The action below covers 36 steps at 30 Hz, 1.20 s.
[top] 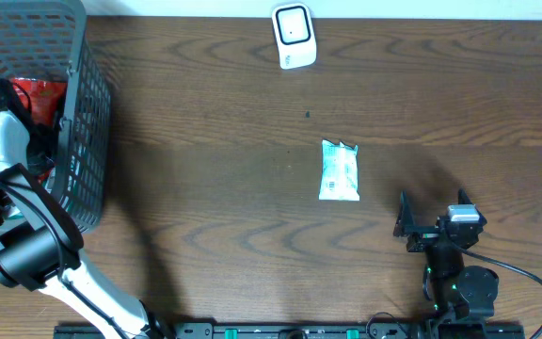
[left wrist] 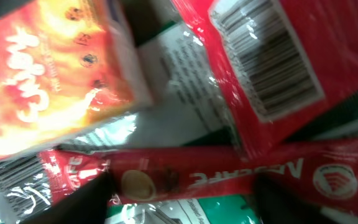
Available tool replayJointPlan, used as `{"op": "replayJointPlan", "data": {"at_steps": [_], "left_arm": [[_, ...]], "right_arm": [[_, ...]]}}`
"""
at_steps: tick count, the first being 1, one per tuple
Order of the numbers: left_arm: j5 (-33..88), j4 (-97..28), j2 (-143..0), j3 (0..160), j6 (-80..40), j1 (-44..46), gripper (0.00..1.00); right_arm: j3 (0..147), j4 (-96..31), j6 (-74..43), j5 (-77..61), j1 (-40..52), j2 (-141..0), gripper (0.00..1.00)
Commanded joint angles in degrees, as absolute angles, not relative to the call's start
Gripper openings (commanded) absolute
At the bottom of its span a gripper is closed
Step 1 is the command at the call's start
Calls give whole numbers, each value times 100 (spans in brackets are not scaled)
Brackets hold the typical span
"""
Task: Scan the item barcode
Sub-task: 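Move the left gripper back into the grey basket, then grasp a red Nescafe stick in the basket with the left gripper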
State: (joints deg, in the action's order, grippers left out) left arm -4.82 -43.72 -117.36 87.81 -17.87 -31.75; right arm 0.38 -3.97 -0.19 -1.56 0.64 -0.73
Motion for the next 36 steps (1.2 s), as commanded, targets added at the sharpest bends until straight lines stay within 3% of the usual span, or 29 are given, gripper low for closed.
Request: {"op": "replayJointPlan", "data": {"at_steps": [1, 2, 4, 9, 12, 17, 25, 36], "left_arm": [[390, -4473, -11979, 8755, -1763, -3170, 53], [563, -4536, -11979, 8755, -1763, -3170, 37], [718, -4598, -11974, 8757, -1765, -3170, 25], [1114, -4644, -11727, 8807, -1780, -3181, 22], [1114, -4637, -11395, 8809, -1675, -3181, 29], [1111, -4484, -11043, 8809, -499, -3181, 66], [873, -4442, -11146, 8711, 1494, -3183, 68], [469, -4038, -11201, 8608, 2023, -3210, 67]], "right_arm": [[32, -414, 45, -180, -1, -49, 99], [32, -412, 45, -180, -1, -49, 99], [32, -414, 45, -180, -1, -49, 99], [32, -414, 45, -180, -1, -49, 99], [32, -414, 45, -180, -1, -49, 99], [32, -412, 45, -180, -1, -49, 99], [32, -414, 45, -180, -1, -49, 99], [32, -414, 45, -180, -1, -49, 99]]}}
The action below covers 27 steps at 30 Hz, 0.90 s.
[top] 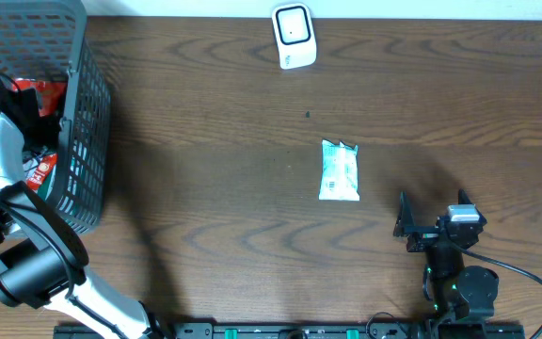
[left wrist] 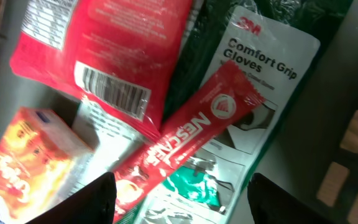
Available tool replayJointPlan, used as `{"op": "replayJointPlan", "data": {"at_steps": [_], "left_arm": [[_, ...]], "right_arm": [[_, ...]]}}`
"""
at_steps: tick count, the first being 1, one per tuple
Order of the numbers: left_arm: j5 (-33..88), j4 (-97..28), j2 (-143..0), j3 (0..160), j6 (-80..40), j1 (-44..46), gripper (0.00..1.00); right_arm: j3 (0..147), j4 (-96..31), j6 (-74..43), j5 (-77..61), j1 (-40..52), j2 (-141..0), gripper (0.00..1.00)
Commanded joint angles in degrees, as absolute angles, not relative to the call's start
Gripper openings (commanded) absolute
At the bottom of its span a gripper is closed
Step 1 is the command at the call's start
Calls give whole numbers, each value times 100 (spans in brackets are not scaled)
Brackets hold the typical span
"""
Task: Scan the item barcode
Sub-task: 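Grasp a red Nescafe stick in the basket with the left gripper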
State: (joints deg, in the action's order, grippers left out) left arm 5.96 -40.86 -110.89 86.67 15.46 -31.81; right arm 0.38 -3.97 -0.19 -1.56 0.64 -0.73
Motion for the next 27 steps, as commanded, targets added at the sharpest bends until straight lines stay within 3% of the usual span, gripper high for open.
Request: {"op": "replayJointPlan", "data": {"at_steps": [1, 16, 20, 26, 27], "left_arm": [[469, -4021, -11222, 8608, 2084, -3210, 67], [316, -3970, -11946, 8600, 2025, -3210, 67], [320, -3986, -11942, 8600, 1732, -3208, 31], [320, -4176, -11743, 8606, 1507, -3208, 19], [322, -4195, -11688, 8611, 1433, -3208, 12]], "right_arm": [[32, -414, 45, -180, -1, -49, 99], [32, -414, 45, -180, -1, -49, 99], [32, -414, 45, -180, -1, -49, 99], [32, -414, 45, -180, -1, -49, 99], [32, -412, 45, -180, -1, -49, 99]]}}
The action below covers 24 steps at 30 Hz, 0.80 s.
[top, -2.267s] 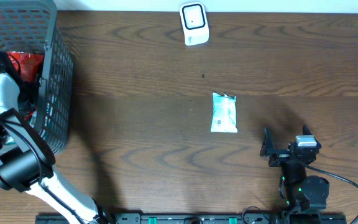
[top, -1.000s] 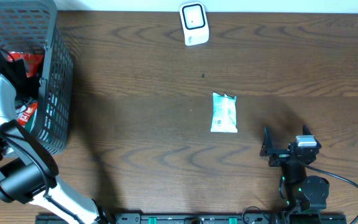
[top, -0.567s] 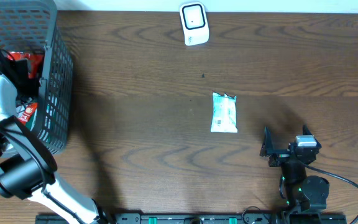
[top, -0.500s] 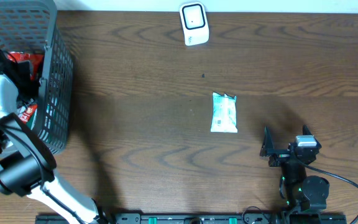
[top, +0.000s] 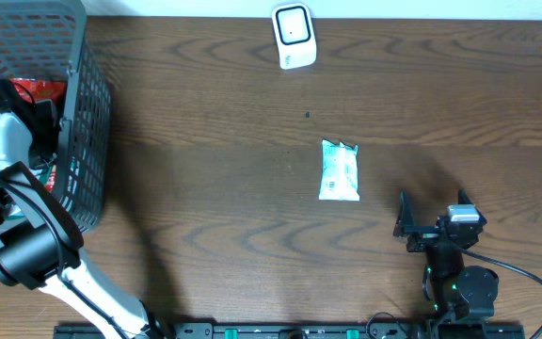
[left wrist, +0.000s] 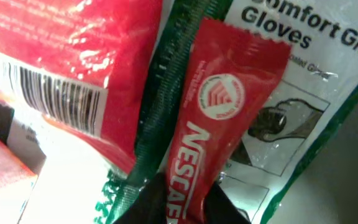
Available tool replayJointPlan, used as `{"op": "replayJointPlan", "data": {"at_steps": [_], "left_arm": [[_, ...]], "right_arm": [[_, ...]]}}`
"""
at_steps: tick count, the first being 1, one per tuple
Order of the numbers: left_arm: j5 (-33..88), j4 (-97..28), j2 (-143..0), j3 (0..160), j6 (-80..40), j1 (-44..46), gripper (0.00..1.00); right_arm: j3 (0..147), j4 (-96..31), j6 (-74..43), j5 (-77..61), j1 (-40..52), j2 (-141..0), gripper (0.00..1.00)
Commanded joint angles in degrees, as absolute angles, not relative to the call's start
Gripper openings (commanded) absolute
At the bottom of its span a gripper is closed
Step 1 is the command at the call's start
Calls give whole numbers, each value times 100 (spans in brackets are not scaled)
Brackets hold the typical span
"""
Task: Scan the item barcode
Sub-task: 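Grasp a red Nescafe stick in the basket with the left gripper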
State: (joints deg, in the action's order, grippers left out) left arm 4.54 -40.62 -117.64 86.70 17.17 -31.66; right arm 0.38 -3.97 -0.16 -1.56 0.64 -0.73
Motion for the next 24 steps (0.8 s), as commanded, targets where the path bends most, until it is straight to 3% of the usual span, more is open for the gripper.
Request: {"op": "replayJointPlan", "data": {"at_steps": [1, 19, 24], "left_arm": [[331, -4211, -11611, 8611, 1356, -3208, 8], [370, -4104, -8903, 8615, -322, -3208, 7], [1194, -4141, -8014, 8615, -508, -3205, 8]], "right_arm": [[32, -414, 45, -180, -1, -49, 99], [32, -414, 45, -180, -1, -49, 99], [32, -414, 45, -180, -1, -49, 99]]}}
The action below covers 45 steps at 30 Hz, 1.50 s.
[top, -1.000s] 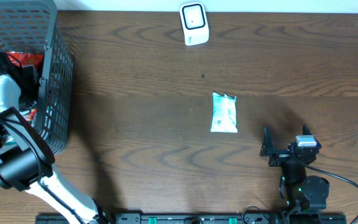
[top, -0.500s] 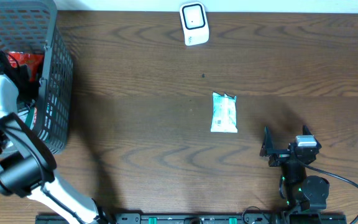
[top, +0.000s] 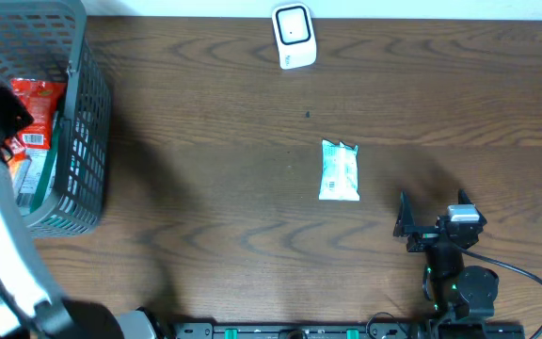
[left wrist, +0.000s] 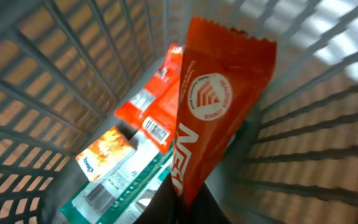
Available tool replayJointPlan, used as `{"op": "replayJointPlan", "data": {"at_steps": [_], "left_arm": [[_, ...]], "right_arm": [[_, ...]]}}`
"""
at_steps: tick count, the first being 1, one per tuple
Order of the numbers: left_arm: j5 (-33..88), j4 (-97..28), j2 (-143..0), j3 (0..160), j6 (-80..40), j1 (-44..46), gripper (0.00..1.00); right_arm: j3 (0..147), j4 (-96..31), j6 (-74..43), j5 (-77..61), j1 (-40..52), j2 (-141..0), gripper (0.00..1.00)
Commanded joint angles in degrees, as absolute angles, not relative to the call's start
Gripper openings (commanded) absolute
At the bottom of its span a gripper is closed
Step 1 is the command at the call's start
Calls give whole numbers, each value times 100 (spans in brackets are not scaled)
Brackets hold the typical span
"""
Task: Scan the item barcode
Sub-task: 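Grasp a red Nescafe stick in the basket with the left gripper, then carry the red Nescafe stick with the left gripper toward the scanner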
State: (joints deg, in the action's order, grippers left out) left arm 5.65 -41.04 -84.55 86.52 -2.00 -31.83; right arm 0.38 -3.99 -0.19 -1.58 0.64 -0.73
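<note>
In the left wrist view a red Nescafe stick sachet [left wrist: 219, 112] stands up from my left gripper [left wrist: 182, 194], which is shut on its lower end, inside the grey wire basket [left wrist: 55, 81] and well above what lies in it. Overhead, the left gripper is at the basket's [top: 87, 113] left side; the sachet itself cannot be made out there. The white barcode scanner [top: 293, 36] stands at the table's far edge. My right gripper [top: 401, 217] rests near the front right, and its jaws cannot be read from above.
A red packet [left wrist: 151, 112], an orange box [left wrist: 104, 152] and a green-and-white gloves pack [left wrist: 114, 186] lie on the basket floor. A white-and-green packet [top: 339, 170] lies mid-table, between the scanner and the right arm.
My left gripper, shut on the red sachet down among the basket's items, now holds it well above them, with the basket walls in view. The right arm has not moved.
My left gripper was open, close over the sachet among the packets in the basket. Then it was higher and still open, with the sachet lying across the gloves pack. Then it was shut on the sachet's end. Now the sachet is held clear of the other items.
</note>
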Motion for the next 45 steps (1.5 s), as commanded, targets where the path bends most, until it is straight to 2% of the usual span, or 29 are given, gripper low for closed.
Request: {"op": "replayJointPlan", "data": {"at_steps": [1, 7, 13, 20, 25, 36, 40, 45], "left_arm": [[1487, -4165, -7863, 8615, -523, -3205, 7], [3306, -4637, -7076, 8615, -786, -3148, 7], [4442, -5599, -6884, 8613, -777, -2733, 7], [4460, -6241, -6978, 8479, -521, -1715, 7], [4431, -6235, -7043, 8453, -495, -882, 7], [4410, -6139, -7349, 8401, -480, 346, 7], [4414, -5922, -7636, 8088, -482, 792, 8], [4416, -5024, -8145, 7402, -840, 1448, 7]], "right_arm": [[32, -414, 45, -180, -1, -49, 99], [32, -414, 45, -180, -1, -49, 99], [32, -414, 45, -180, -1, -49, 99], [32, -414, 45, -180, -1, -49, 99], [32, -414, 45, -180, -1, -49, 99], [32, -414, 45, -180, -1, -49, 99], [32, -414, 45, -180, -1, -49, 99], [32, -414, 45, -180, -1, -49, 99]]}}
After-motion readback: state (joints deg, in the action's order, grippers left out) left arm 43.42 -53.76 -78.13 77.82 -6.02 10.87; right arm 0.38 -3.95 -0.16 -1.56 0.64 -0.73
